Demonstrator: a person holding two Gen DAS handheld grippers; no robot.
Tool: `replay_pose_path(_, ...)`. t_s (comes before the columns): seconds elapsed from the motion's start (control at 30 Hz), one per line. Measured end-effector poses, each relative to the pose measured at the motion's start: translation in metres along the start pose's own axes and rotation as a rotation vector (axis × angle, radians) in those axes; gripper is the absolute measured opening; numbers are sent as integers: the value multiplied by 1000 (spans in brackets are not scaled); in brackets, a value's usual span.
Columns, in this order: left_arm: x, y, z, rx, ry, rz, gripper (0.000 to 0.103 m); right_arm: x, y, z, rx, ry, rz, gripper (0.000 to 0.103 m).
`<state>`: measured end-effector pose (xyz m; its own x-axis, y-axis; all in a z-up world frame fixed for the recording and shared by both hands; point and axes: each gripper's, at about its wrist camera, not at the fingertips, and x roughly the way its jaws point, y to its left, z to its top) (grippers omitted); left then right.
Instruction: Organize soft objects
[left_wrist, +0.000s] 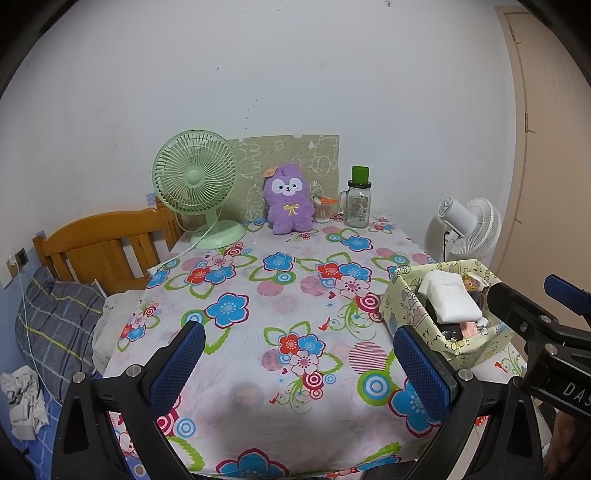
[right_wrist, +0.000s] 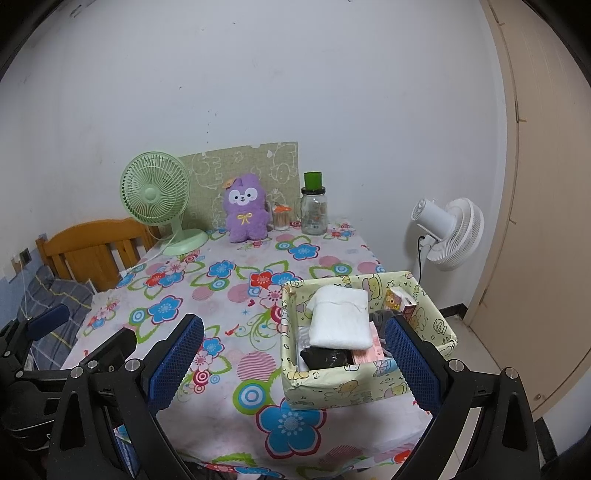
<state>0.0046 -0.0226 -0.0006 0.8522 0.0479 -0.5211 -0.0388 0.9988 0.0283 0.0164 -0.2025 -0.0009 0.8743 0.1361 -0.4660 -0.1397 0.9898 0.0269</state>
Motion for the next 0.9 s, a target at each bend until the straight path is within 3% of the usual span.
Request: replay_pose_path(0.9,-1,0,0,1,-2,-1,103,-1,0,3,3,-3,2,100)
